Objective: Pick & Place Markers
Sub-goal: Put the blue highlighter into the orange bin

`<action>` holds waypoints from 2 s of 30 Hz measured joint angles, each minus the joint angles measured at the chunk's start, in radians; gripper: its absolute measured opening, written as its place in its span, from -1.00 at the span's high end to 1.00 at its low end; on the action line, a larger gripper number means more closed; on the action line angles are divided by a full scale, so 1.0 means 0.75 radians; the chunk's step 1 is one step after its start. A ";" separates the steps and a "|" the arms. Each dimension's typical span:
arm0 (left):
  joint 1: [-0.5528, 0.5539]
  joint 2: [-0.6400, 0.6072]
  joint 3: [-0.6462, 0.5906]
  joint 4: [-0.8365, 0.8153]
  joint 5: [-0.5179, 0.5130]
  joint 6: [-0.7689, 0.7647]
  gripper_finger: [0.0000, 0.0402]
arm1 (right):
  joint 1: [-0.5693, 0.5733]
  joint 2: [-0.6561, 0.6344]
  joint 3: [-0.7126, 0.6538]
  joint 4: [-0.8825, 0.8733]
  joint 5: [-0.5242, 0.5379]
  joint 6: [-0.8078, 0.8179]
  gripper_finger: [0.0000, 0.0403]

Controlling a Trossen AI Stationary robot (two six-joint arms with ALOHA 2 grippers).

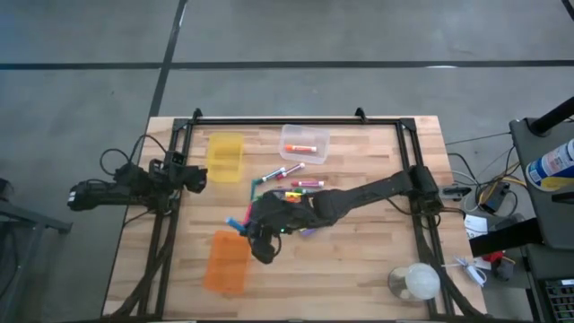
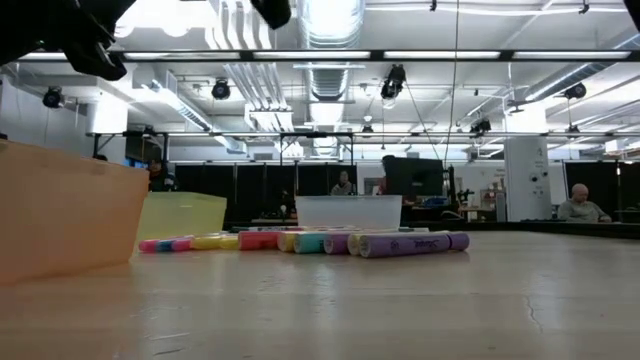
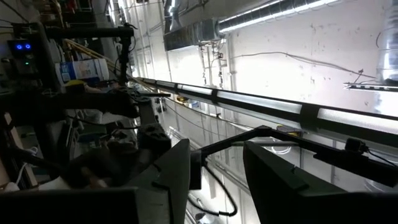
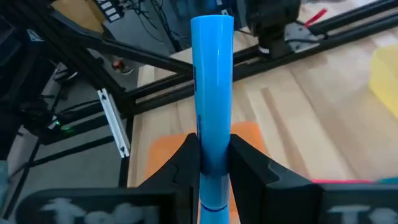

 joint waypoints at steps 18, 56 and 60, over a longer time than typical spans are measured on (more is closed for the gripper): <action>-0.014 0.142 0.194 -0.035 0.217 0.520 0.28 | -0.004 0.047 0.336 -0.258 0.145 0.119 0.72; -0.045 0.706 0.660 -0.211 0.276 0.829 0.53 | -0.111 0.046 0.497 -0.201 0.214 0.187 0.66; -0.044 0.706 0.659 -0.217 0.269 0.814 0.74 | -0.111 0.046 0.500 -0.213 0.209 0.220 0.53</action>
